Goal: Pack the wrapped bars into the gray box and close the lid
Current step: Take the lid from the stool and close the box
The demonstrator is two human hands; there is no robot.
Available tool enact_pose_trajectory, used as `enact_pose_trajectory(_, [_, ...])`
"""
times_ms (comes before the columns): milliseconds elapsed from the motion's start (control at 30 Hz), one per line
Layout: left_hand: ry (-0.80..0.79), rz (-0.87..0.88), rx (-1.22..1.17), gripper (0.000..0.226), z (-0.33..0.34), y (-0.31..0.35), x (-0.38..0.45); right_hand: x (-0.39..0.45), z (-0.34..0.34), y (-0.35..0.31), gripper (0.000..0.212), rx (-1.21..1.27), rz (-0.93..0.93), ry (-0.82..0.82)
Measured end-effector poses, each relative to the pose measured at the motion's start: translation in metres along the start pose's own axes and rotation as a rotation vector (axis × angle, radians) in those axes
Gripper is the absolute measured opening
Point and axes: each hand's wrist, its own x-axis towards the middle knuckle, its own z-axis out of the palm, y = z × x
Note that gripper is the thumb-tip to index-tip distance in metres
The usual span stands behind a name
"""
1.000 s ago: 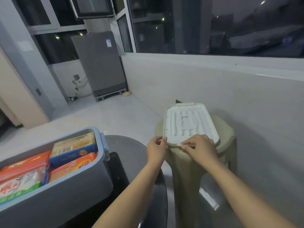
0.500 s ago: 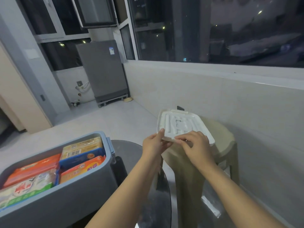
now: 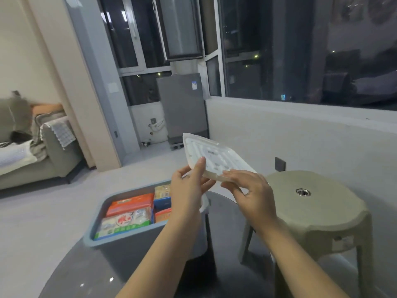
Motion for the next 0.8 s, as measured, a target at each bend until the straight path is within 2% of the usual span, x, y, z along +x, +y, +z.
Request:
enact_pose_trajectory(167, [-0.001,0.098,0.052,0.080,-0.043,0.027,-0.006,-0.003,0.034,-0.041,0.017,0.209,0.051,-0.054])
enact_pose_trajectory(300, [-0.004,0.184,0.070,0.079,-0.073,0.034,-0.007,-0.002,0.053,-0.065,0.015,0.322,0.096,-0.107])
enact_pose_trajectory(367, [-0.010,0.226,0.119,0.077,-0.087,0.035,-0.006,0.001,0.059,-0.075,0.014,0.365,0.109,-0.100])
enact_pose_trajectory(500, [-0.019,0.271,0.148,0.052,-0.109,0.037,-0.002,0.012,0.065,-0.090,0.009,0.466,0.151,-0.034])
enact_pose_trajectory(567, [0.010,0.280,0.165,0.048,-0.116,0.036,0.001,0.018,0.069,-0.091,0.010,0.546,0.204,-0.010])
enact_pose_trajectory(667, [0.128,0.320,0.246,0.045,-0.127,0.035,0.004,0.025,0.075,-0.087,0.021,0.743,0.357,0.019])
enact_pose_trajectory(800, [0.304,0.444,0.417,0.039,-0.143,0.034,0.011,0.023,0.083,-0.081,0.025,0.860,0.525,0.024])
